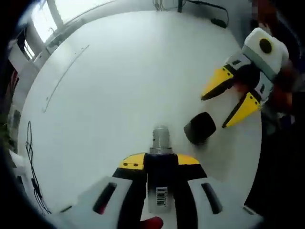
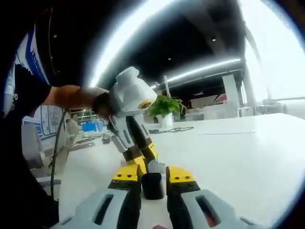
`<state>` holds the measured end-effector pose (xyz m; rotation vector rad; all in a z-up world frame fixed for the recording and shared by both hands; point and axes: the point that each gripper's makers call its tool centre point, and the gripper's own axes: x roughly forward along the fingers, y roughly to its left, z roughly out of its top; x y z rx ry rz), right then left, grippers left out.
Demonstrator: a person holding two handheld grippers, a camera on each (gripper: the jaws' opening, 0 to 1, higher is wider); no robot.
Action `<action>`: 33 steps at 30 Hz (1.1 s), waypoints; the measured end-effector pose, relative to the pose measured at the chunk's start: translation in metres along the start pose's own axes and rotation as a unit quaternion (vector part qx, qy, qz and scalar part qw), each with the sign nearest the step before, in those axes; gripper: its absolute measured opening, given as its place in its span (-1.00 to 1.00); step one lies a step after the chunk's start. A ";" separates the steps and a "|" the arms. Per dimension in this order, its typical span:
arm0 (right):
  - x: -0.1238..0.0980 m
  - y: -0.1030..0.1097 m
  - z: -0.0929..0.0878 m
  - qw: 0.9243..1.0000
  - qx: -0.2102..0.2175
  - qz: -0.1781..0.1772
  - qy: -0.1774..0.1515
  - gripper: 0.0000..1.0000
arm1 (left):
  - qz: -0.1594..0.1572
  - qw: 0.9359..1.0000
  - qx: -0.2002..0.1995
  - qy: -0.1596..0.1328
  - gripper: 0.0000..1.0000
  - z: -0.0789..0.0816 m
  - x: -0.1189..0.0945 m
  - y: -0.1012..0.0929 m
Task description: Pick up cosmetic bottle twist off cap place on table pick up cap screw tight cap place on table
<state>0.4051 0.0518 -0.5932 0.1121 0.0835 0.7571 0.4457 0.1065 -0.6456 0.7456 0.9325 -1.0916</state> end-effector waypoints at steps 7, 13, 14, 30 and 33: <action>0.000 0.000 0.000 1.000 0.005 -0.001 -0.002 -0.71 | 0.012 0.997 0.005 -0.075 -0.78 0.010 -0.014 0.002; 0.000 0.000 0.000 1.000 0.003 -0.002 -0.003 -0.71 | 0.035 0.987 -0.020 -0.156 -0.78 0.012 -0.032 0.009; 0.000 0.000 0.000 1.000 0.003 -0.002 -0.003 -0.71 | 0.038 0.985 -0.025 -0.165 -0.78 0.012 -0.034 0.009; 0.002 -0.002 0.000 1.000 -0.005 -0.008 -0.006 -0.72 | 0.063 0.928 -0.061 -0.363 -0.78 0.024 -0.075 0.019; 0.002 -0.003 0.000 1.000 -0.006 -0.009 -0.007 -0.72 | 0.068 0.913 -0.062 -0.398 -0.78 0.026 -0.081 0.020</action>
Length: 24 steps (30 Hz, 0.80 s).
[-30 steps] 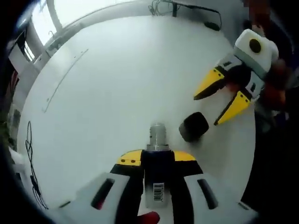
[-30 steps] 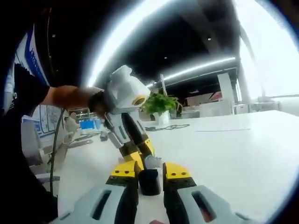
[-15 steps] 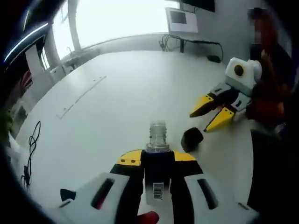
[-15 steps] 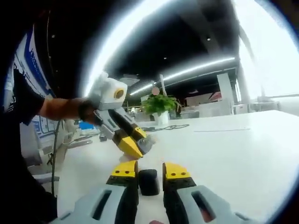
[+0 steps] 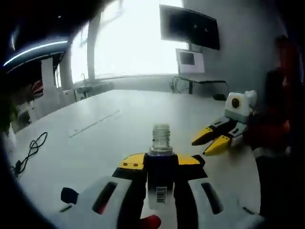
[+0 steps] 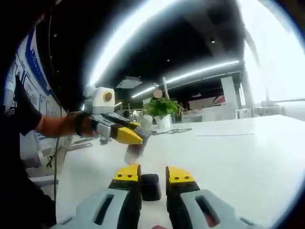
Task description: Pick up cosmetic bottle twist off cap place on table pick up cap screw tight cap place on table
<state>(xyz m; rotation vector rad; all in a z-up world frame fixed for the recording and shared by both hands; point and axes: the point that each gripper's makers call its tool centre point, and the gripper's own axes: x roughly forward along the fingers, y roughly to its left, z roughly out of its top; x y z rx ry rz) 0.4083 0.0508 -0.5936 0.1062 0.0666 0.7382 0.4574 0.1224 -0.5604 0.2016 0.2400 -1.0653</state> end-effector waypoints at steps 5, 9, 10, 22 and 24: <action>0.000 -0.001 0.000 1.000 -0.004 -0.002 -0.002 -0.72 | 0.018 0.997 -0.034 -0.061 -0.77 0.003 -0.004 0.009; 0.001 -0.002 0.000 1.000 -0.004 -0.003 -0.002 -0.72 | 0.025 0.994 -0.053 -0.091 -0.78 0.000 -0.008 0.012; 0.000 -0.002 0.000 1.000 -0.003 -0.003 -0.003 -0.72 | 0.030 0.993 -0.047 -0.100 -0.78 0.000 -0.009 0.012; 0.001 0.001 -0.001 1.000 -0.021 0.000 -0.003 -0.73 | 0.056 0.985 -0.041 -0.158 -0.77 0.001 -0.018 0.010; 0.000 0.000 0.000 1.000 -0.020 -0.001 -0.005 -0.73 | 0.058 0.985 -0.045 -0.158 -0.77 -0.003 -0.018 0.011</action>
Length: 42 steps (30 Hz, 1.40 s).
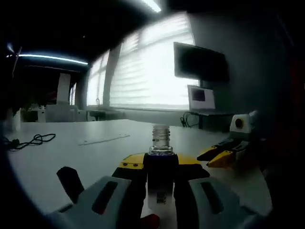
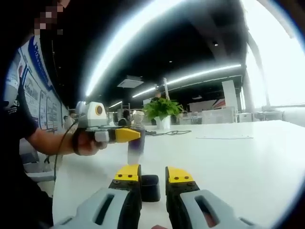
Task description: Pick up cosmetic bottle twist off cap place on table pick up cap screw tight cap place on table
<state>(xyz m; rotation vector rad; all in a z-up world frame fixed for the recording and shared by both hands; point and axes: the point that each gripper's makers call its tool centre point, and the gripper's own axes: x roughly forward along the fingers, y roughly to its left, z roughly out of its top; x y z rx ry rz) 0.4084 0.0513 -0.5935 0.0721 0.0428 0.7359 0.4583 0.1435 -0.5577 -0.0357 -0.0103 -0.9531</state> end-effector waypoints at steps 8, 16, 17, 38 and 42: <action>0.000 -0.001 0.001 1.000 0.006 0.000 -0.002 -0.73 | 0.000 1.000 0.005 -0.008 -0.77 -0.007 0.000 -0.003; 0.000 0.001 0.001 1.000 0.007 0.003 -0.003 -0.75 | 0.007 1.000 -0.009 -0.018 -0.77 -0.014 -0.003 0.003; 0.000 0.001 0.001 1.000 0.007 0.004 -0.002 -0.75 | 0.009 1.000 -0.010 -0.022 -0.77 -0.015 -0.004 0.003; 0.000 0.001 0.001 1.000 0.008 0.002 -0.002 -0.75 | 0.004 0.999 0.005 -0.044 -0.72 -0.013 -0.009 -0.003; 0.000 0.000 0.001 1.000 0.010 0.002 -0.002 -0.74 | 0.007 0.999 -0.003 -0.051 -0.66 -0.009 -0.010 -0.001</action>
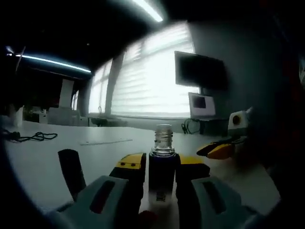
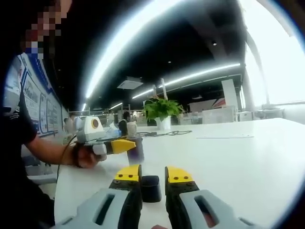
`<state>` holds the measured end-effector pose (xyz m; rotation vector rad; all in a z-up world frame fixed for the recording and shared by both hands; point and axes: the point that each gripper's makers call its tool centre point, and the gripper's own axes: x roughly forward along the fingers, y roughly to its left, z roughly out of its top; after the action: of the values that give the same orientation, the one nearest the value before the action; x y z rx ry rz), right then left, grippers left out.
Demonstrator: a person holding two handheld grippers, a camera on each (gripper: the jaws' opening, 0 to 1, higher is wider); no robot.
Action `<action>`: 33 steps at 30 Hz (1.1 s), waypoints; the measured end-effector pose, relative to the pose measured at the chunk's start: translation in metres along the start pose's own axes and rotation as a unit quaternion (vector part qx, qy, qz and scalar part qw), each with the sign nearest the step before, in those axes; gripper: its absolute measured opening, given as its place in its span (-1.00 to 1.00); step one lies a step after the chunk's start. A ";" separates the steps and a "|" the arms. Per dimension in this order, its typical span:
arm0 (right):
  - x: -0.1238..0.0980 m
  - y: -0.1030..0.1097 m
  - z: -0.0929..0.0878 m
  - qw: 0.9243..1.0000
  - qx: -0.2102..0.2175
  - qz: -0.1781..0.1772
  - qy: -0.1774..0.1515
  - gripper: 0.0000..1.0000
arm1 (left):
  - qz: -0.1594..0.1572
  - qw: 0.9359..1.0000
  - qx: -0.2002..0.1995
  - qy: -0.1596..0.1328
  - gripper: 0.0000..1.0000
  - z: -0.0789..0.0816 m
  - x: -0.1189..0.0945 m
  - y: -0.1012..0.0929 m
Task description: Pick up cosmetic bottle twist off cap place on table pick up cap screw tight cap place on table
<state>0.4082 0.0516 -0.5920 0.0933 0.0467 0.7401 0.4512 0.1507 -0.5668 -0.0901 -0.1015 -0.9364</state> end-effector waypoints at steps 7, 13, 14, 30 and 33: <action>0.000 0.000 0.000 1.000 0.001 0.002 0.000 -0.73 | 0.004 1.000 0.007 0.022 -0.56 0.000 -0.006 0.001; 0.000 0.000 0.000 1.000 0.000 0.001 -0.001 -0.73 | 0.003 1.000 0.010 0.027 -0.51 0.007 -0.011 -0.005; 0.000 0.000 0.000 1.000 0.000 0.000 -0.001 -0.73 | 0.004 0.999 0.013 0.029 -0.51 0.008 -0.013 -0.006; 0.000 0.002 0.000 1.000 0.000 0.005 0.000 -0.73 | 0.033 0.999 0.002 0.004 -0.45 0.030 -0.050 -0.009; 0.000 0.003 0.001 1.000 -0.002 0.007 -0.003 -0.73 | 0.037 0.999 0.002 0.005 -0.45 0.032 -0.059 -0.010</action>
<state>0.4057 0.0538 -0.5905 0.0926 0.0390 0.7539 0.4067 0.1955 -0.5422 -0.0848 -0.0894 -0.8619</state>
